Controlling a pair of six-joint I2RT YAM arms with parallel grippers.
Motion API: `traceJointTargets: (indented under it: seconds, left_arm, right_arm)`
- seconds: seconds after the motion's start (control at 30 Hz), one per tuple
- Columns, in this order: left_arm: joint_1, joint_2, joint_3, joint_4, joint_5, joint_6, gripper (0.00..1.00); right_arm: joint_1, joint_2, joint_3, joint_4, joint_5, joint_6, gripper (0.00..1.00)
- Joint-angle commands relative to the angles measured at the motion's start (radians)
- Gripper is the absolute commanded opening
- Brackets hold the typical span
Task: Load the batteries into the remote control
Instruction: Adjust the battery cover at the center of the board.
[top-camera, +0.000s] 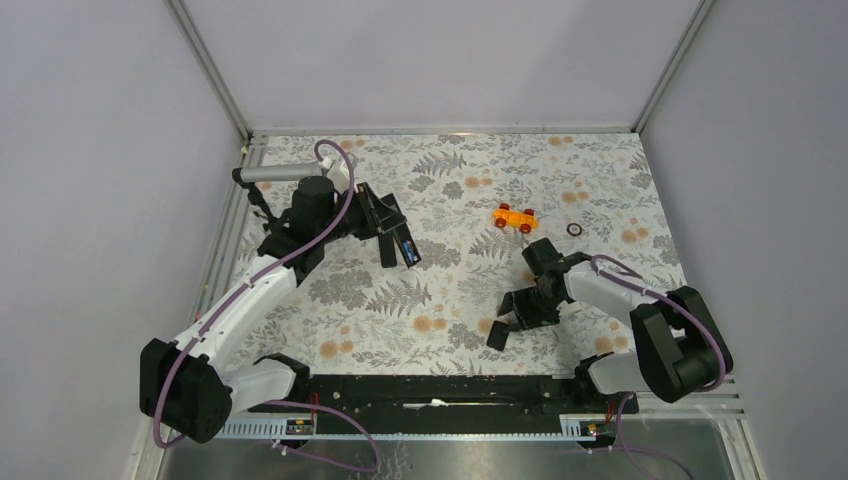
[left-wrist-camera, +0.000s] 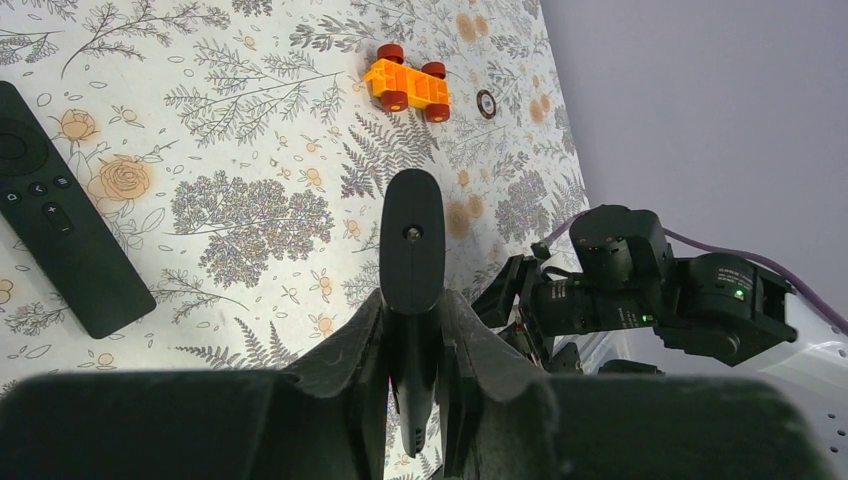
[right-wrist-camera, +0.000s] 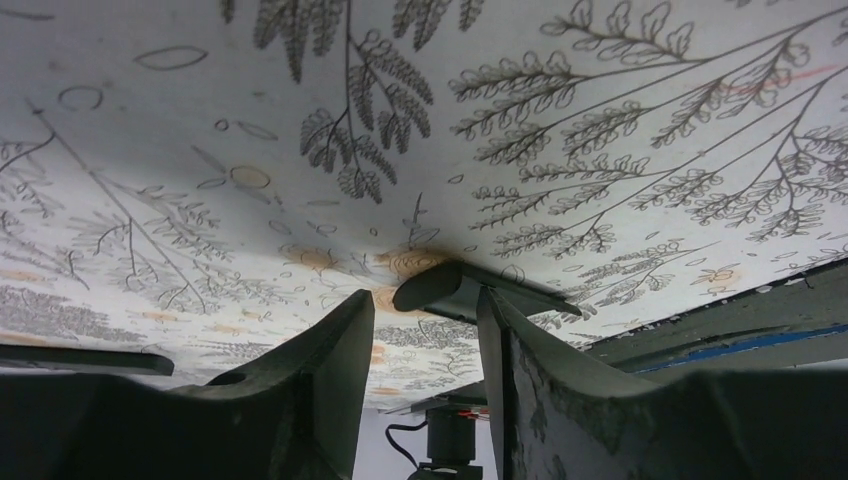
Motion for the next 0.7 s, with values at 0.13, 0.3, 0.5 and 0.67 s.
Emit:
traceJointTargets:
  seconds: [0.13, 0.3, 0.5, 0.67]
  left_arm:
    - [0.012, -0.043, -0.006, 0.058, -0.024, 0.011, 0.00]
    - [0.018, -0.056, -0.010, 0.052, -0.030, 0.013, 0.00]
    - [0.027, -0.093, -0.004, 0.028, -0.052, 0.032, 0.00]
    - [0.038, -0.129, 0.011, 0.006, -0.087, 0.047, 0.00]
  right_arm:
    - [0.008, 0.051, -0.013, 0.025, 0.019, 0.051, 0.42]
    - [0.008, 0.086, 0.014, 0.029, 0.050, 0.026, 0.22]
    - [0.009, 0.052, 0.145, 0.062, 0.189, -0.171, 0.00]
    - [0.010, 0.020, 0.221, 0.286, 0.123, -0.395, 0.00]
